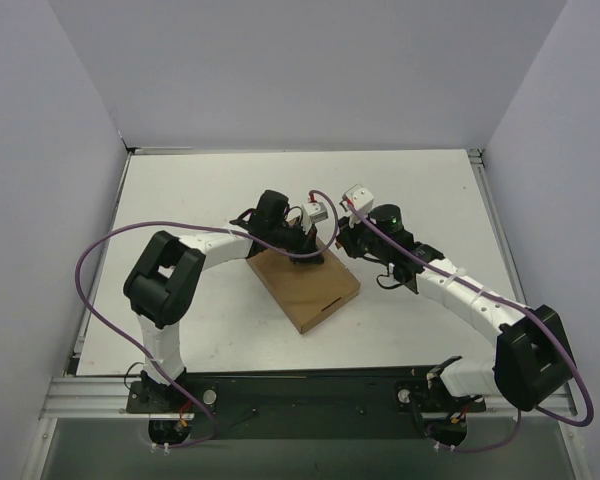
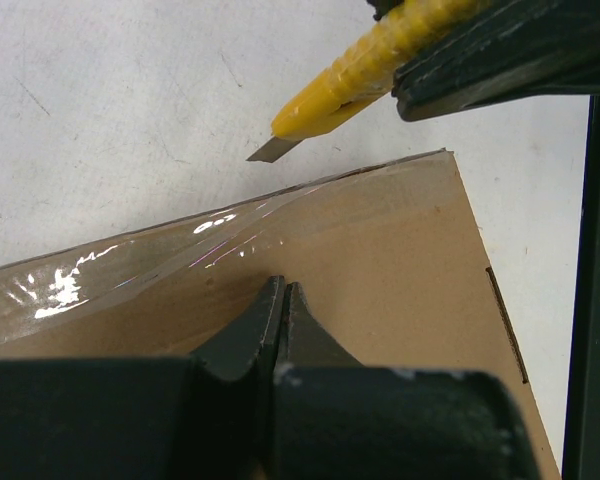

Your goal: Unpack the express box

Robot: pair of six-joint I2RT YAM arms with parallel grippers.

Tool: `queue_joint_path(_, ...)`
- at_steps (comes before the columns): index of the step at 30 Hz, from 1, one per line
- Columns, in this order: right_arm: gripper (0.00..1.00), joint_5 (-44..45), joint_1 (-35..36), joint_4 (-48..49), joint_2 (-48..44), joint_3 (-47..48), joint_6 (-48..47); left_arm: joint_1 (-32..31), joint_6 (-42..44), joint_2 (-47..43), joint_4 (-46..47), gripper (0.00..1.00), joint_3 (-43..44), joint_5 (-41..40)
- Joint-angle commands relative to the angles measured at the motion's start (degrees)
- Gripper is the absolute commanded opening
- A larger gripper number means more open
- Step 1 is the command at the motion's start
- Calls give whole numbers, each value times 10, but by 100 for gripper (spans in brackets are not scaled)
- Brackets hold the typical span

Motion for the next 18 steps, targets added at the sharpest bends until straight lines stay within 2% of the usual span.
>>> queue_joint_path(1,0,-11,3,11,3,0,-12,1,5,17,-31,0,0,-8)
queue_joint_path(18,0,20,27,2,5,-18,-2,2,8,20,-35,0,2,-8)
